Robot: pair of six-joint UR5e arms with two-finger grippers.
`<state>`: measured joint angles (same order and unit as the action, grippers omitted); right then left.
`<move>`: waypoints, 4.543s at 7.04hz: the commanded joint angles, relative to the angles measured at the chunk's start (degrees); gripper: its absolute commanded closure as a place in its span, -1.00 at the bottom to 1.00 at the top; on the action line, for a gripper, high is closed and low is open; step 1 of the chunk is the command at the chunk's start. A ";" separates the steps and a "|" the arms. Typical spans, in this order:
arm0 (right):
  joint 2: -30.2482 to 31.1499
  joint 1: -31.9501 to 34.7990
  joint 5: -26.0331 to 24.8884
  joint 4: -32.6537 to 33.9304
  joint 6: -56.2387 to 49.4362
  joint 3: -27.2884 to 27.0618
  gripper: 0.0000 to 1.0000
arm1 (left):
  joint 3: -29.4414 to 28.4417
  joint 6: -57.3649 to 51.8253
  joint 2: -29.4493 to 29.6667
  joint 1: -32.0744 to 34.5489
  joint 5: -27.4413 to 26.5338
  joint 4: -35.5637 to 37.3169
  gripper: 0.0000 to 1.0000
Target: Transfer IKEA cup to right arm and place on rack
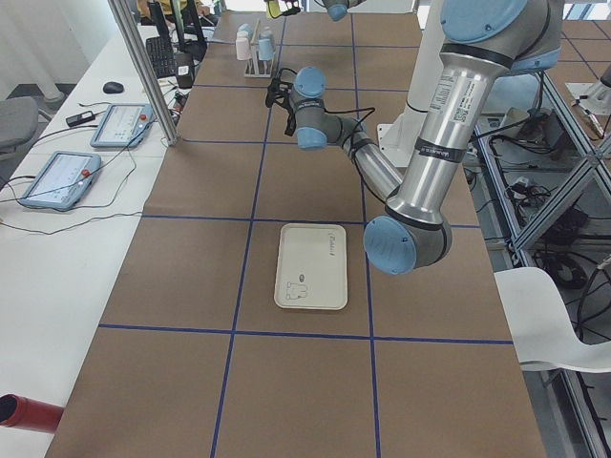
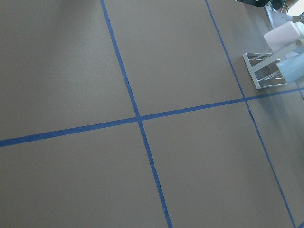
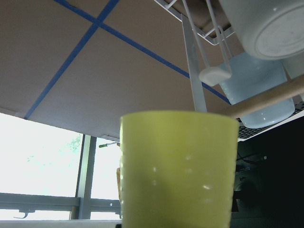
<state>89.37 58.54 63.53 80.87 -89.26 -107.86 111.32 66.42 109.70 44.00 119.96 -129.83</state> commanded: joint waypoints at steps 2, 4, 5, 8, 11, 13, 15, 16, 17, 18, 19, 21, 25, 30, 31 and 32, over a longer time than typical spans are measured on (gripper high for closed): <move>-0.52 -2.55 -4.46 -0.01 0.31 2.13 1.00 | -0.14 0.99 -0.10 -0.05 -0.07 -1.48 -1.00; -3.22 -2.99 -6.05 -0.01 0.31 4.92 1.00 | -0.22 0.99 -0.10 -0.05 -0.07 -1.48 -1.00; -4.55 -2.99 -6.83 -0.01 0.22 6.77 1.00 | -0.31 1.08 -0.10 -0.05 -0.07 -1.48 -1.00; -4.73 -4.21 -10.61 -0.01 0.40 7.84 1.00 | -0.58 0.99 -0.10 -0.14 -0.07 -1.56 -1.00; -4.65 -5.27 -12.28 -0.01 0.84 8.55 1.00 | -0.66 0.99 -0.10 -0.14 -0.07 -1.56 -1.00; -4.56 -5.89 -12.82 -0.01 1.10 9.07 1.00 | -0.66 0.99 -0.10 -0.14 -0.07 -1.56 -1.00; -4.56 -6.24 -13.61 -0.01 1.10 9.86 1.00 | -0.66 0.99 -1.06 -0.23 -0.07 -2.87 -1.00; -4.56 -6.24 -13.70 -0.01 1.10 9.86 1.00 | -0.66 1.08 -1.76 -0.23 -0.07 -3.84 -1.00; -4.65 -6.33 -13.70 -0.01 1.36 9.95 1.00 | -0.66 1.08 -1.77 -0.23 -0.07 -3.94 -1.00; -4.65 -6.59 -13.70 -0.01 1.54 9.95 1.00 | -0.66 1.08 -2.03 -0.23 -0.07 -4.02 -1.00; -4.65 -6.60 -13.70 -0.01 1.63 9.95 1.00 | -0.66 1.08 -2.03 -0.23 -0.07 -4.03 -1.00; -4.65 -6.95 -13.70 -0.01 1.63 10.30 1.00 | -0.66 1.08 -2.12 -0.23 -0.07 -4.03 -1.00; -5.00 -8.35 -15.28 -0.01 4.27 11.80 1.00 | -0.58 1.17 -2.12 -0.23 -0.07 -4.03 -1.00; -4.91 -8.79 -15.19 0.08 8.64 11.97 0.77 | -0.49 1.25 -2.12 -0.23 -0.07 -4.03 -1.00; -4.91 -8.97 -15.19 0.08 10.84 11.97 0.23 | -0.49 1.25 -2.12 -0.23 -0.07 -4.03 -1.00; -4.91 -8.97 -15.19 -0.01 11.21 12.32 -0.19 | -0.49 1.25 -2.12 -0.23 -0.07 -4.11 -1.00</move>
<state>84.45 49.64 48.34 80.92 -79.36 -95.81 110.81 67.68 107.58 43.77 119.88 -133.88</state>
